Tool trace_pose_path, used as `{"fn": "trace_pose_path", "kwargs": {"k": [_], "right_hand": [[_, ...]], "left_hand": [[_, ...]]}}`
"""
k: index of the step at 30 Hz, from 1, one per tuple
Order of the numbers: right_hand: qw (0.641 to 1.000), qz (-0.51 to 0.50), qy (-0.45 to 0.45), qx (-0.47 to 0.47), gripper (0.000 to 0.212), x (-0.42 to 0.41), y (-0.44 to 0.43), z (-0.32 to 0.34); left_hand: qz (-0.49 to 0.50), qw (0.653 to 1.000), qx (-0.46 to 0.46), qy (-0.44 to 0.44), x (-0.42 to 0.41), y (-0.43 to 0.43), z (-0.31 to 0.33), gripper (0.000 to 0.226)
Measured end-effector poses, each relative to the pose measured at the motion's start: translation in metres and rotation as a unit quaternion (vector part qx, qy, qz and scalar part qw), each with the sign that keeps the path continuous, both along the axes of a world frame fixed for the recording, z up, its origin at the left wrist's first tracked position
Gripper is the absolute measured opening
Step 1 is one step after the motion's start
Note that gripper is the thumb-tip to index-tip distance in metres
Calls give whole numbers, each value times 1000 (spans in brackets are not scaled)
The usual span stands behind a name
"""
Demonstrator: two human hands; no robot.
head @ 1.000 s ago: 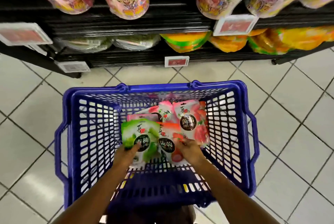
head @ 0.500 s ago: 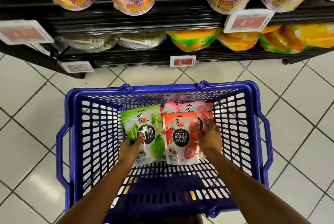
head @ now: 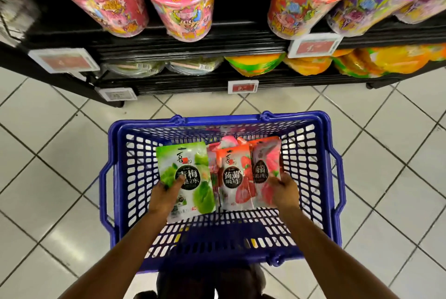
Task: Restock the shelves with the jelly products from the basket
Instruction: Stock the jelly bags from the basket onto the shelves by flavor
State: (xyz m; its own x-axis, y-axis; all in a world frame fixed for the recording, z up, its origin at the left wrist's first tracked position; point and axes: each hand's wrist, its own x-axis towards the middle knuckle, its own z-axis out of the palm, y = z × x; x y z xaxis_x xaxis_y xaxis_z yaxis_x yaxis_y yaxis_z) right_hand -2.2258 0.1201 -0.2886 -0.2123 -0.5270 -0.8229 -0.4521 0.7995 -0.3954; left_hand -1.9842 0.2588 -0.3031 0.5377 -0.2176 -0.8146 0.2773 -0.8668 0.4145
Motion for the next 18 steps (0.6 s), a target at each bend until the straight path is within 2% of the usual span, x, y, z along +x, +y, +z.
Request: {"fn": "trace_pose_path", "kwargs": {"k": [2, 5, 7, 9, 11, 13, 18], "right_hand": [[1000, 4, 14, -28, 4, -5, 5, 14], [994, 10, 60, -91, 15, -14, 13, 28], [992, -1, 65, -112, 13, -15, 16, 36], [995, -10, 48, -89, 5, -16, 19, 34], [998, -40, 8, -41, 13, -16, 24, 30], [996, -70, -54, 8, 10, -11, 30, 34], [984, -85, -150, 41, 60, 5, 39, 72]], "left_hand": [[-7, 1000, 8, -8, 1, 2, 9, 19], [-42, 999, 24, -20, 3, 6, 17, 28], [-58, 997, 31, -34, 3, 6, 18, 32], [-74, 996, 26, -30, 2, 3, 17, 34], [-92, 995, 23, -18, 0, 1, 13, 37], [-107, 994, 20, 3, -3, -1, 17, 34], [-91, 995, -5, 41, -8, -1, 45, 23]]}}
